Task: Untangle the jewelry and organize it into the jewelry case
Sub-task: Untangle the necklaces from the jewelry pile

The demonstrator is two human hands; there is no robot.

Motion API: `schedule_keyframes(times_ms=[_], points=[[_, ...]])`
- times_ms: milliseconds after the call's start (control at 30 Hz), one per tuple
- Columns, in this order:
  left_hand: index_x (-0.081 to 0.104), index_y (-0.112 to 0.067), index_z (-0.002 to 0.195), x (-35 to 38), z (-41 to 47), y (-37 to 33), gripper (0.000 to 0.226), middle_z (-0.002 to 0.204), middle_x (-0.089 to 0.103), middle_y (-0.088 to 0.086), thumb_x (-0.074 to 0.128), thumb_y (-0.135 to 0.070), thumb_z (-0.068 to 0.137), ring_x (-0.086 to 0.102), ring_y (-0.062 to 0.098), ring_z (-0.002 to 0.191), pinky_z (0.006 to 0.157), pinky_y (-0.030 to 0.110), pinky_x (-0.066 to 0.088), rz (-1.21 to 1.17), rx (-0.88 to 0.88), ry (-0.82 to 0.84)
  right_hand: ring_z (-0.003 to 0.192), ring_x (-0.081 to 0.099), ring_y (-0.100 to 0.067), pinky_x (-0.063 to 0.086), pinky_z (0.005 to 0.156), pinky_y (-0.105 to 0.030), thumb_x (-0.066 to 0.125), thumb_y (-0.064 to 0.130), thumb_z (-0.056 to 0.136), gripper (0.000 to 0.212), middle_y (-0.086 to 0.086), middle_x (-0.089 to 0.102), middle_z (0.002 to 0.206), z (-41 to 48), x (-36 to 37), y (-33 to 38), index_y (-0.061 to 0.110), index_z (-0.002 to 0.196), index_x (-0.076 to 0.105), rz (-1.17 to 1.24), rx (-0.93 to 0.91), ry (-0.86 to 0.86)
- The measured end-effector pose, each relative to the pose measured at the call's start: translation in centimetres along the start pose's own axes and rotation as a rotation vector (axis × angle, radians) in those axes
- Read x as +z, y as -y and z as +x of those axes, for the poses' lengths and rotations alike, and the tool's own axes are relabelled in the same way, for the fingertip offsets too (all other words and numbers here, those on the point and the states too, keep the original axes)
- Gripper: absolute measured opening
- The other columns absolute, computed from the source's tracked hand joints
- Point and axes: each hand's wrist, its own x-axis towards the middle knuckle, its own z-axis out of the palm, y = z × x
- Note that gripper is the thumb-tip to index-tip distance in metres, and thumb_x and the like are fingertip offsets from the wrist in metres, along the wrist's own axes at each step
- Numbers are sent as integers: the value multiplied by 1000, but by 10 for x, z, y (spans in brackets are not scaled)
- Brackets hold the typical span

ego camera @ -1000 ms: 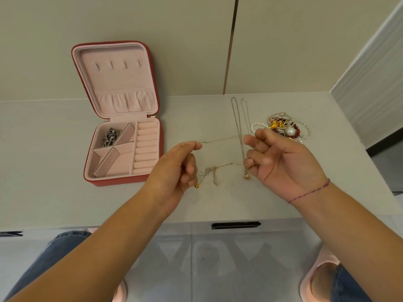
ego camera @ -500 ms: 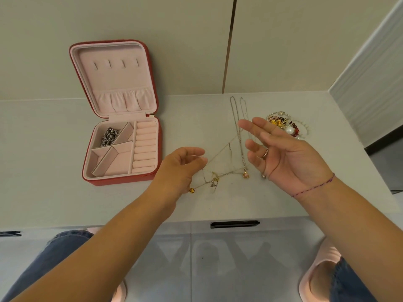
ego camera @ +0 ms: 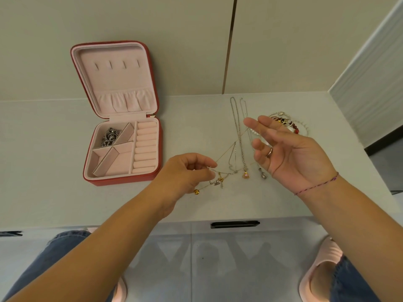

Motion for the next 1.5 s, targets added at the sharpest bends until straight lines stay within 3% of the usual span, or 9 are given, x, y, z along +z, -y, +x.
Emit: schedule_keyframes(times_ms=[200, 500, 600, 733, 900, 1000, 1100, 1233, 1500], points=[[71, -17, 85, 2, 1, 2, 3, 63, 56, -7, 72, -19, 83, 41, -2, 43, 46, 15, 36, 35, 98, -131, 61, 62, -13, 53, 52, -23, 52, 7, 79, 33, -8, 66, 121, 0, 0, -2, 12, 111, 55, -15, 13, 6], [62, -13, 80, 2, 3, 3, 18, 45, 48, -18, 62, -28, 90, 33, 3, 39, 41, 13, 31, 15, 130, -196, 59, 59, -12, 52, 51, -22, 52, 7, 79, 34, -8, 67, 117, 1, 0, -4, 12, 113, 54, -21, 31, 19], [61, -8, 85, 3, 1, 0, 16, 55, 62, -10, 60, -22, 92, 32, 4, 39, 40, 15, 31, -24, 162, -181, 59, 59, -12, 52, 51, -22, 52, 8, 79, 35, -8, 67, 118, 2, -1, -4, 12, 114, 53, -19, 36, 21], [59, -15, 91, 1, 1, -2, 8, 66, 69, -1, 66, -18, 88, 38, 2, 39, 43, 15, 33, -20, 180, -162, 59, 59, -12, 51, 49, -20, 52, 8, 78, 35, -7, 66, 120, 1, -1, -3, 13, 113, 54, -21, 40, 15], [59, -24, 100, 1, -1, -2, 29, 65, 61, -7, 68, -4, 81, 47, 4, 52, 49, 17, 41, 76, 180, -122, 59, 59, -11, 51, 48, -20, 53, 8, 78, 37, -7, 65, 121, 2, -1, -4, 13, 114, 53, -25, 37, 11], [61, -23, 102, 0, -2, -3, 34, 66, 56, -7, 63, 3, 80, 45, 5, 51, 47, 14, 39, 58, 165, -90, 58, 59, -11, 51, 48, -20, 52, 8, 78, 37, -7, 65, 121, 1, -2, -3, 13, 115, 53, -18, 36, 15], [68, -21, 100, -1, -4, -7, 21, 55, 48, -10, 58, -6, 89, 38, 1, 43, 44, 11, 33, -18, 112, -39, 56, 58, -11, 50, 47, -20, 52, 9, 78, 37, -7, 66, 120, 1, -1, -4, 14, 114, 53, -35, 43, 27], [73, -22, 93, 3, -8, -9, 14, 44, 49, -18, 59, -24, 92, 45, -3, 43, 46, 5, 34, 62, 170, -50, 55, 58, -11, 51, 48, -21, 53, 9, 79, 34, -8, 66, 120, 0, 0, -9, 14, 112, 54, -90, 60, 54], [75, -25, 94, -8, -4, -13, 18, 46, 32, -10, 56, -26, 94, 25, 7, 44, 42, 15, 25, -34, 261, -144, 51, 56, -9, 51, 46, -19, 56, 2, 78, 26, -13, 69, 101, -2, -2, -25, 3, 102, 67, -276, 318, 60]])
